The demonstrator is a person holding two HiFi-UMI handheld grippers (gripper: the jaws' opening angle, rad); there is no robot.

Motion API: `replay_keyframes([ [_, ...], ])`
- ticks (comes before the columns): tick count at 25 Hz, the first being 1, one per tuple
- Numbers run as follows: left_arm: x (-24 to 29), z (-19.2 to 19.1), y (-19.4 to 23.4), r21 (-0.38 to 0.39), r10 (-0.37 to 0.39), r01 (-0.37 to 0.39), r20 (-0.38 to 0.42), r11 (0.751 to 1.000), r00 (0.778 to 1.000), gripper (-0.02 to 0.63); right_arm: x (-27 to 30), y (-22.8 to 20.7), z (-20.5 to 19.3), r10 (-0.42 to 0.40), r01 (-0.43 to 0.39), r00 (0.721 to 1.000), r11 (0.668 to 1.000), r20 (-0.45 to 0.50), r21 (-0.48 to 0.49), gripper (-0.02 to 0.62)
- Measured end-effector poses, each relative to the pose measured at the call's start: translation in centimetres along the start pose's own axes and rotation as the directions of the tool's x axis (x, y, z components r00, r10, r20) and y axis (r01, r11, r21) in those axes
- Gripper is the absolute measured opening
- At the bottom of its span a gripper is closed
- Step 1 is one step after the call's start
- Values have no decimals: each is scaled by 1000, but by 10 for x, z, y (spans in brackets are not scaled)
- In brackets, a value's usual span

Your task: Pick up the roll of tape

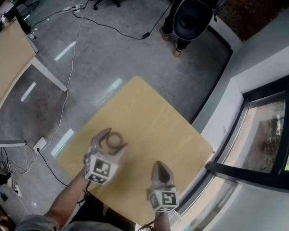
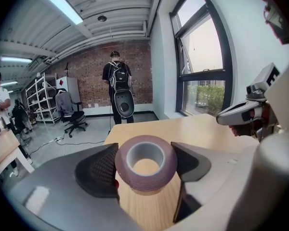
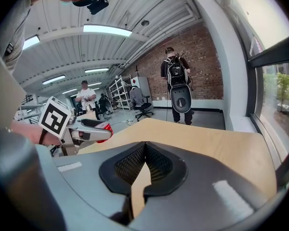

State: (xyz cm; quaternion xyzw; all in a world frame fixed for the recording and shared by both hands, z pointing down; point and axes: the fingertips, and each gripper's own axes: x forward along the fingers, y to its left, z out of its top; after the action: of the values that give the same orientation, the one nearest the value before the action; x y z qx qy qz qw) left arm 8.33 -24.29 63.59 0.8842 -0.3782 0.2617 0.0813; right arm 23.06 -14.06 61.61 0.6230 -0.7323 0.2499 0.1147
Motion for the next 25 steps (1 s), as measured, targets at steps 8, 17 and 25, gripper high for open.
replay_keyframes([
  [8,-42,39,-4,3,7,-7,59,1000,998,339,-24,17,30,3,-2,999,1000,52,-24,14],
  [17,-82,70,-13,26,0,-3,103,1000,995,339,-52,30,51,-9,12,995,1000,95,-28,14],
  [25,-130,91,-14,-1,-6,6,150,1000,989,339,-73,58,60,-7,9,993,1000,122,-20,14],
])
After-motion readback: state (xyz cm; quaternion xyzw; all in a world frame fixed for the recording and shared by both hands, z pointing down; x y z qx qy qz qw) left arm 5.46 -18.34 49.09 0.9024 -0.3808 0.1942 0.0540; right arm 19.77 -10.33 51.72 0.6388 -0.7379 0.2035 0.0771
